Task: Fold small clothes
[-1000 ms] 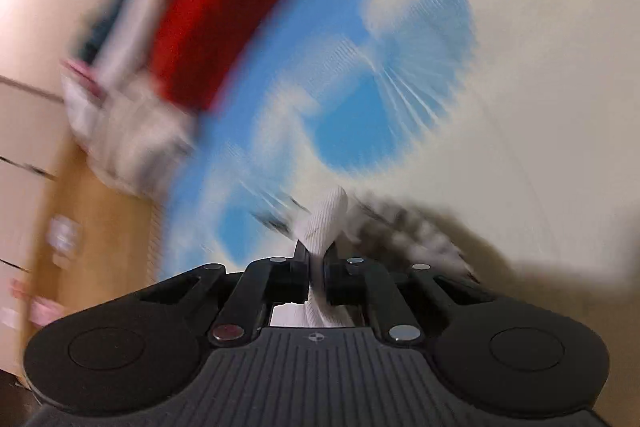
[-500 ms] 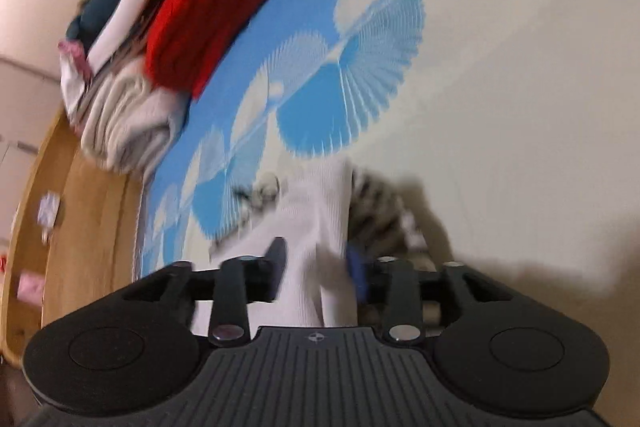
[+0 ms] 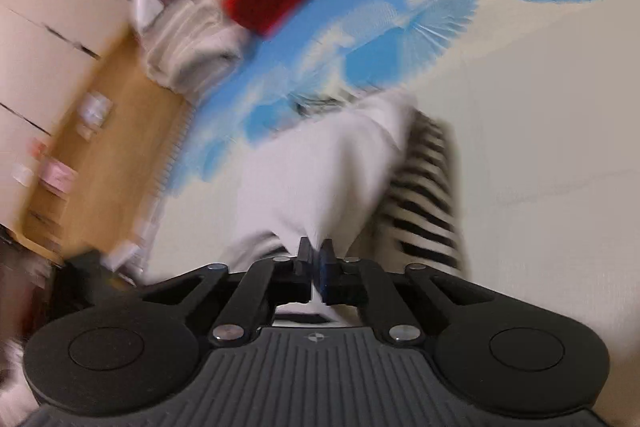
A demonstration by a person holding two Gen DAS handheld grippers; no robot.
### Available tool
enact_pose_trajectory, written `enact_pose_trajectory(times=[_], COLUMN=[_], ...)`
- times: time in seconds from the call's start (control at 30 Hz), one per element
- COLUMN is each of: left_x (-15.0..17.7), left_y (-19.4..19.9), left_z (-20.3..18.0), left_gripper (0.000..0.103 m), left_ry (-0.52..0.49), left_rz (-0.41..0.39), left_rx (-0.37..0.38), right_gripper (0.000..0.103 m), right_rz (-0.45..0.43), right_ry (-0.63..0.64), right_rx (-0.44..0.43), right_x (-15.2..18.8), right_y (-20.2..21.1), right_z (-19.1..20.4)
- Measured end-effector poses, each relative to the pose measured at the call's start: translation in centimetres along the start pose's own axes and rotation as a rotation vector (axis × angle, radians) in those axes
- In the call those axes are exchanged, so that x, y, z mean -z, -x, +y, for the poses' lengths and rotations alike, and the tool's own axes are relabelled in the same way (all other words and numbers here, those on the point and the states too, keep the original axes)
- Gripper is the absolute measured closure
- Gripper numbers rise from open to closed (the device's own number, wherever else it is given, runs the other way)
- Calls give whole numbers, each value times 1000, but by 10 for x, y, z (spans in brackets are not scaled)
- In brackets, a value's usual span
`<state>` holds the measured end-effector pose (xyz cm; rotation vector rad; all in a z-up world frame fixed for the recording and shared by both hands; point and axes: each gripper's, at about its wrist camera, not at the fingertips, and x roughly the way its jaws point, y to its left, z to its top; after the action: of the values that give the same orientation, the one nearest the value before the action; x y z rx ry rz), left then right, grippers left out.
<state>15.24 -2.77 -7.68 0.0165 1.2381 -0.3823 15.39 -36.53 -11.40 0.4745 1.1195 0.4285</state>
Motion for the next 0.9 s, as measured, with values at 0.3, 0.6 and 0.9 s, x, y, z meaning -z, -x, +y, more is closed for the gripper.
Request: enact_pose_trajectory(times=[0.3, 0.6, 0.9], left_x=[-7, -27, -25], left_y=[20, 25, -2], left_z=[11, 21, 0], left_gripper=[16, 16, 14], left_ry=[81, 228, 82], left_rz=[-58, -136, 55], left_rx=[82, 132, -33], right_gripper=[90, 99, 100], right_rz=[-208, 111, 119], right_ry=[-67, 148, 109], right_rx=[-15, 27, 107], right_x=[-3, 26, 22], right_y=[30, -20, -20], right_z=[1, 32, 26])
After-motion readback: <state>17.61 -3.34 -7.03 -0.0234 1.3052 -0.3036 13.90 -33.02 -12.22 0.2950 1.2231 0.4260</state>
